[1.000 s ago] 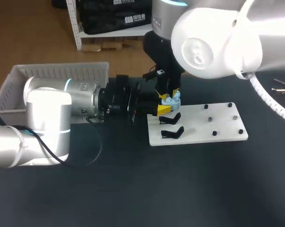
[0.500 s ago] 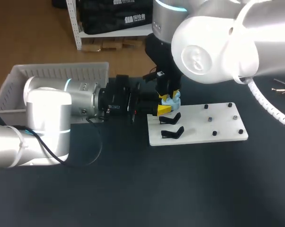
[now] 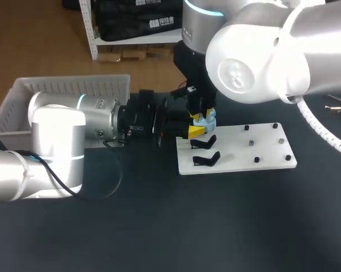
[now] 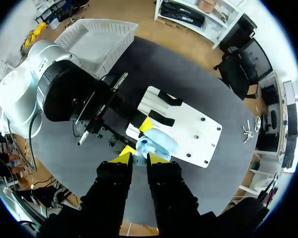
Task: Pick up each earbud case from the left stands, insert the matching earbuds, close the lid, and place the case in the box.
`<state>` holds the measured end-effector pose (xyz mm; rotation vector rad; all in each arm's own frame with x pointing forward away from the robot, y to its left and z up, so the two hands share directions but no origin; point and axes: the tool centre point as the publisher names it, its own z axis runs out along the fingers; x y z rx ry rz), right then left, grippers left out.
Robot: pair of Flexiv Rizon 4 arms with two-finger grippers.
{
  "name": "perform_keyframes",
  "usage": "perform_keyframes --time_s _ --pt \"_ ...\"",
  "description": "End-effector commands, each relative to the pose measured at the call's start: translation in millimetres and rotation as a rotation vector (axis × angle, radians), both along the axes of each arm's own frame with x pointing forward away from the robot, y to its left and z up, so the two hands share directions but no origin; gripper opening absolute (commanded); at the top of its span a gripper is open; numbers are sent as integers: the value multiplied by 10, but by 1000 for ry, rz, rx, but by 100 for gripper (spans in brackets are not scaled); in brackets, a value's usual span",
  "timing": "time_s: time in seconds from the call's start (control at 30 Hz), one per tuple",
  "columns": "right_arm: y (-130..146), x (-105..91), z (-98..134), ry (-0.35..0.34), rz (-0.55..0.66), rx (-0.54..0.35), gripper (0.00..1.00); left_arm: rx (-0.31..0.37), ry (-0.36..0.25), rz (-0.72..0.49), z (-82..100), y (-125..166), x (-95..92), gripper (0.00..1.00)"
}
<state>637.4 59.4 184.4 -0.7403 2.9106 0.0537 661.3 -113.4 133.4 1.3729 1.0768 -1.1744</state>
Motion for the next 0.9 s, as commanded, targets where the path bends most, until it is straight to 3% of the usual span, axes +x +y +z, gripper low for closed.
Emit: perform_keyframes --time_s 0.03,0.9 --pt "-7 -8 -11 -4 -2 1 0 -3 -3 4 -8 -5 -5 0" --pt "-7 33 -59 -6 -13 -4 0 -3 -3 4 -8 -5 -5 0"
